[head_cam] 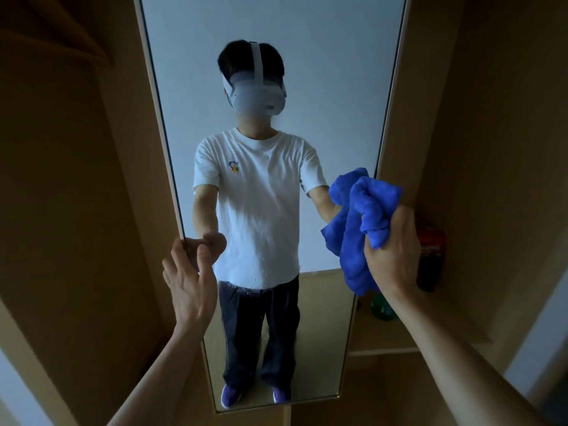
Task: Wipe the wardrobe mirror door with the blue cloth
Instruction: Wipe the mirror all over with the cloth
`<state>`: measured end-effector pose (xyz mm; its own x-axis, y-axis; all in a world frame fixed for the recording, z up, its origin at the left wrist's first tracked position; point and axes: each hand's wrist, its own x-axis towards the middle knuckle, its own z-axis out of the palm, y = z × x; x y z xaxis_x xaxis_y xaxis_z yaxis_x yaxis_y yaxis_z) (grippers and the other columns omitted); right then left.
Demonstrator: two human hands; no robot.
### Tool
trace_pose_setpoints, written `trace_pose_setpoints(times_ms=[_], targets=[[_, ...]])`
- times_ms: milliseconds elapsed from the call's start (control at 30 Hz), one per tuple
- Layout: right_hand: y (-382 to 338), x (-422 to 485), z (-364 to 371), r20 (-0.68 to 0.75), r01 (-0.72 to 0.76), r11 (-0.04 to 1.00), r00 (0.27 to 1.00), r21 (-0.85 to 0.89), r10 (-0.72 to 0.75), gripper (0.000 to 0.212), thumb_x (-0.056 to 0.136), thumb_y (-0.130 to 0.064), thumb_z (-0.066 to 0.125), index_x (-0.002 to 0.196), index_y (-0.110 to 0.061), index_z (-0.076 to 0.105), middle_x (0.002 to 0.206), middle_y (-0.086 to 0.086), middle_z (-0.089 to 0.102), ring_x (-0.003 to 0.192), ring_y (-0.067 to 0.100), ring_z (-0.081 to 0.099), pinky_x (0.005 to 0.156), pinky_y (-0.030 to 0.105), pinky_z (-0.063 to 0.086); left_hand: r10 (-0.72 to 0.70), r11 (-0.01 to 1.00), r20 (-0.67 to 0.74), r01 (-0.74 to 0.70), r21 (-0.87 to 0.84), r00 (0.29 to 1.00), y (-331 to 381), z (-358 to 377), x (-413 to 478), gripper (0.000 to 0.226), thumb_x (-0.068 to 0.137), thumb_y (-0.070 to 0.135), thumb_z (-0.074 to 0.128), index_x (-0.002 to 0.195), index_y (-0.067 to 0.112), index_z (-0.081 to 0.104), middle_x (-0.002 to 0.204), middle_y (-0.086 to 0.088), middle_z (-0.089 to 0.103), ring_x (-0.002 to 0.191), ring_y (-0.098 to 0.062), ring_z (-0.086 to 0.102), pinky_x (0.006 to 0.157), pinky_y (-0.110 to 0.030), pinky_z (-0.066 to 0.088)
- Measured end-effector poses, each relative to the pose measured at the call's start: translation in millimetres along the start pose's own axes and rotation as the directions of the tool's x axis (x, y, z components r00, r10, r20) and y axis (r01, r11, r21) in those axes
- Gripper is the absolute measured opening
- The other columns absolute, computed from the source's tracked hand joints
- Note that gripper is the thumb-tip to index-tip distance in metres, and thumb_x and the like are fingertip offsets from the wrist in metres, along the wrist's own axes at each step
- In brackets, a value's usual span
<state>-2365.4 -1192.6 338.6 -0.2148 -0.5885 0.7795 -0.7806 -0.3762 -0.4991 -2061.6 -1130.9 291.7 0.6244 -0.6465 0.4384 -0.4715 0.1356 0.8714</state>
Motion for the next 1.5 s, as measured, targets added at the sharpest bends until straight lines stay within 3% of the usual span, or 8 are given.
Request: trace_pose_setpoints(times_ms=[133,333,500,633,900,1133,1267,1500], targets=[[-20,9,13,-0.097,-0.085,0.992,0.991,0.093,0.094,0.053,0.083,-0.056,0.025,0.092,-0.007,0.043,0.074,0.002,0.047,0.061,0.016,0.046,0.057,0.024,0.031,-0.011,1.0,0.031,0.01,0.015,0.999,-1,-3,0,0.065,0.095,0.057,0.029,0.151,0.025,0.03,0.139,-0.012,0.039,0.131,-0.03,0.034,0.1,-0.047,0.036],[-53,-9,22,-0.193,-0.003,0.987,0.981,0.159,0.034,0.036,0.093,-0.051,0.044,0.098,-0.015,0.042,0.084,0.005,0.05,0.072,0.022,0.055,0.062,0.033,0.043,-0.021,1.0,0.126,0.024,-0.019,0.992,-6,-14,3,0.057,0.102,0.054,0.023,0.155,0.034,0.025,0.145,-0.006,0.038,0.136,-0.027,0.036,0.106,-0.051,0.035],[-90,-14,36,0.091,-0.051,0.968,0.995,0.246,0.029,0.028,0.091,-0.05,0.051,0.09,-0.023,0.058,0.074,-0.01,0.064,0.065,0.009,0.065,0.049,0.034,0.052,-0.06,0.993,0.198,0.078,-0.085,0.978,-5,-26,4,0.07,0.095,0.063,0.012,0.159,0.036,0.027,0.155,-0.007,0.036,0.146,-0.027,0.032,0.12,-0.056,0.028],[-121,-31,53,0.1,0.181,0.976,0.976,0.118,-0.193,0.038,0.086,-0.036,0.056,0.118,-0.016,0.053,0.114,0.0,0.054,0.09,0.016,0.06,0.053,0.034,0.052,-0.06,0.988,0.245,0.093,-0.126,0.968,-10,-35,7,0.061,0.102,0.06,0.013,0.155,0.039,0.035,0.157,-0.001,0.039,0.149,-0.024,0.031,0.121,-0.058,0.026],[-169,-66,87,0.128,0.495,0.864,0.855,0.091,-0.503,0.043,0.079,-0.016,0.059,0.122,-0.011,0.052,0.101,0.005,0.057,0.092,0.028,0.058,0.065,0.041,0.053,0.015,0.966,0.321,0.069,-0.248,0.947,-9,-51,7,0.046,0.106,0.059,0.015,0.14,0.06,0.046,0.138,0.034,0.052,0.14,-0.001,0.04,0.121,-0.048,0.031],[-179,-65,87,0.316,0.723,0.689,0.643,0.047,-0.697,0.045,0.082,-0.017,0.057,0.127,-0.018,0.059,0.108,0.002,0.056,0.089,0.026,0.051,0.074,0.041,0.045,-0.08,0.916,0.385,0.22,-0.336,0.92,-19,-58,14,0.053,0.098,0.073,0.017,0.126,0.055,0.057,0.137,0.009,0.062,0.128,-0.007,0.057,0.115,-0.047,0.042],[-181,-62,84,0.346,0.734,0.679,0.63,0.029,-0.695,0.039,0.082,-0.018,0.062,0.121,-0.019,0.062,0.111,0.003,0.057,0.091,0.026,0.051,0.073,0.041,0.044,-0.059,0.929,0.404,0.198,-0.313,0.913,-19,-57,14,0.046,0.096,0.073,0.014,0.11,0.068,0.058,0.139,0.003,0.061,0.137,-0.018,0.051,0.117,-0.051,0.037],[-168,-103,100,0.408,0.725,0.689,0.628,0.003,-0.663,0.051,0.083,-0.023,0.07,0.132,-0.02,0.056,0.124,0.004,0.056,0.098,0.027,0.05,0.08,0.039,0.039,-0.109,0.883,0.433,0.287,-0.371,0.895,-23,-60,14,0.046,0.109,0.054,0.02,0.117,0.039,0.063,0.128,0.0,0.066,0.122,-0.016,0.062,0.107,-0.039,0.05]])
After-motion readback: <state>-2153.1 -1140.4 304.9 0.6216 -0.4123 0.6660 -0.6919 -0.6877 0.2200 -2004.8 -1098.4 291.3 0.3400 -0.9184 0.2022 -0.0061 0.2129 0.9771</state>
